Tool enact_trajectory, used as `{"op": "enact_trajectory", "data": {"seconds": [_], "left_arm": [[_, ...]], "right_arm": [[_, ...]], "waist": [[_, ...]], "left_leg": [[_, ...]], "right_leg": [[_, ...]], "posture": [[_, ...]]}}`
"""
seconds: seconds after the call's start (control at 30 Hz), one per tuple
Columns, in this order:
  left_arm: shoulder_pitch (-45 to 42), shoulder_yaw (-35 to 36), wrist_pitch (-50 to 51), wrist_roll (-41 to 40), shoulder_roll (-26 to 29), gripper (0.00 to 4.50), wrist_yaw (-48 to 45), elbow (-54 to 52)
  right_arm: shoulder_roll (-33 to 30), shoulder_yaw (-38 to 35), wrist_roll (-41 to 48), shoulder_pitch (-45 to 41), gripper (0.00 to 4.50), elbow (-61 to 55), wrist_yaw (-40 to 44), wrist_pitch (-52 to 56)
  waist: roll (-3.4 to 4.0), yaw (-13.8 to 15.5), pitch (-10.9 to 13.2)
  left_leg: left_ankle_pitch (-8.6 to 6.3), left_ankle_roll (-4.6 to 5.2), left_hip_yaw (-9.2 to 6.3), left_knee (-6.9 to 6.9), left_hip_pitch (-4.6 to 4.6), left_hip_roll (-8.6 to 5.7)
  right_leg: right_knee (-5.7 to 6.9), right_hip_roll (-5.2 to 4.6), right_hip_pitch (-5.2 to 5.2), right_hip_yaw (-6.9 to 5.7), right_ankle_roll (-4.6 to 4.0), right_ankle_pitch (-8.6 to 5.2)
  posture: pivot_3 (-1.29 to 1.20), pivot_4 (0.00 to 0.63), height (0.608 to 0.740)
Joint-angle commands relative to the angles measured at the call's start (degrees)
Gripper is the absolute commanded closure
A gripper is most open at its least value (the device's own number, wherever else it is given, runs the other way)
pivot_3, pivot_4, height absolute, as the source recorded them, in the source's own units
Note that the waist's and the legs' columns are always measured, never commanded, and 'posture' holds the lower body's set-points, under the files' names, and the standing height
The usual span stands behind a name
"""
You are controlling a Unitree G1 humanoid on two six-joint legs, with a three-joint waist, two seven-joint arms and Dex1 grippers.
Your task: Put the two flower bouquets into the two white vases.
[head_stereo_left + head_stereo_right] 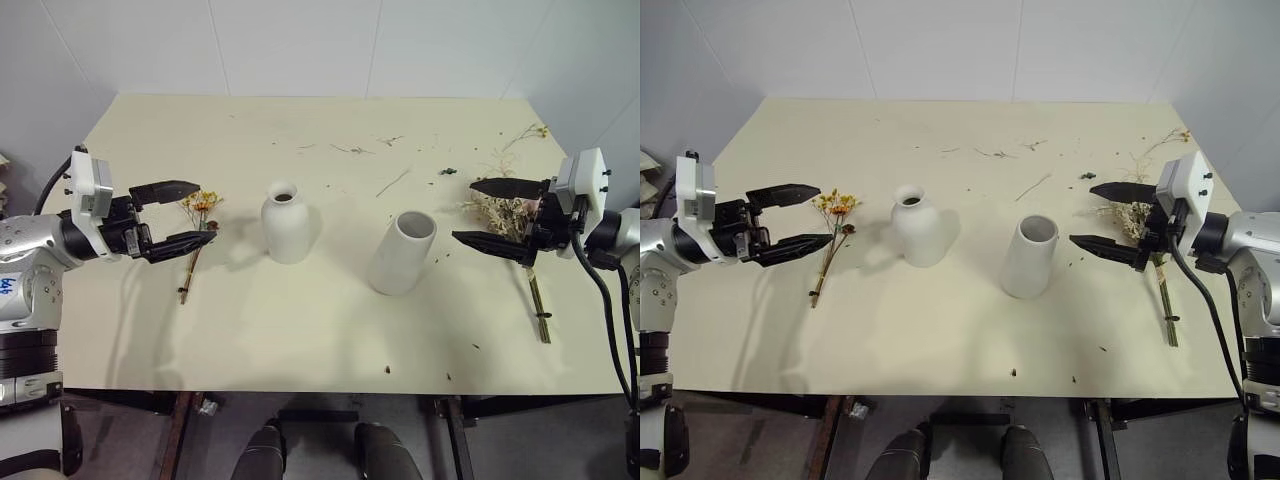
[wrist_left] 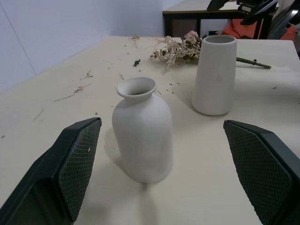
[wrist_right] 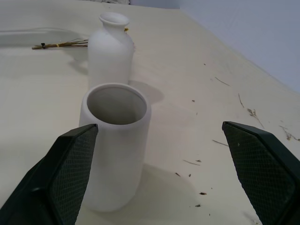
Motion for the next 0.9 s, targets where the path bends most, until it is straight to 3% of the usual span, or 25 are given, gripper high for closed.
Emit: {"op": "enact_trajectory", "data": {"seconds": [0.03,0.13,0.23,0.5,0.63,0.9], "left_arm": [[-0.55,2.65,-0.11,-1.63,0.52,0.04,0.38,-0.75],[0.07,3.09,-0.04,-1.9,0.14,0.04,0.42,-1.31],[0.61,3.04,1.08,-3.07,-0.07,0.04,0.23,-3.56],[-0.61,0.48,3.91,-4.75,-2.19,0.04,1.52,-10.04],[-1.23,-1.78,6.93,-5.98,-3.2,0.04,2.26,-15.04],[-1.53,-3.23,9.73,-7.2,-4.71,0.04,3.73,-19.45]], "right_arm": [[-0.24,-1.96,-0.37,-1.69,0.0,1.19,-0.85,-1.79],[-0.78,-2.82,-0.39,-3.34,0.0,4.45,-3.87,1.62],[-5.74,-1.66,-3.38,-5.32,0.0,8.71,-6.01,7.66],[-14.21,7.19,-13.11,-10.1,0.0,20.75,-8.74,26.68],[-13.45,13.89,-18.04,-14.07,0.0,26.41,-9.62,35.78],[-6.98,18.77,-23.74,-21.55,0.0,38.43,-11.77,35.01]], "waist": [[0.0,-0.02,0.0],[0.0,-0.04,0.0],[0.02,0.0,0.01],[0.03,-0.05,0.02],[0.09,-0.33,0.04],[0.14,-1.14,0.07]], "left_leg": [[0.0,0.0,0.0,0.0,0.0,0.0],[0.0,0.0,0.0,-0.01,0.0,0.0],[0.0,0.0,0.01,0.0,-0.01,-0.01],[-0.03,-0.02,0.04,-0.02,-0.01,0.0],[-0.04,-0.02,0.09,-0.04,-0.02,0.0],[-0.04,-0.02,0.1,0.05,-0.02,0.0]], "right_leg": [[0.0,0.0,0.0,0.0,0.0,0.0],[0.0,0.0,0.0,0.0,0.0,0.0],[0.0,-0.01,0.0,0.01,0.0,0.0],[-0.1,-0.02,0.0,0.0,-0.06,-0.03],[-0.11,-0.02,-0.05,0.04,-0.06,-0.03],[-0.05,0.02,-0.02,0.04,-0.01,-0.01]], "posture": [[0.0,0.15,0.74],[0.0,0.15,0.74],[0.0,0.15,0.74],[0.0,0.15,0.74],[0.0,0.15,0.74],[0.0,0.15,0.74]]}}
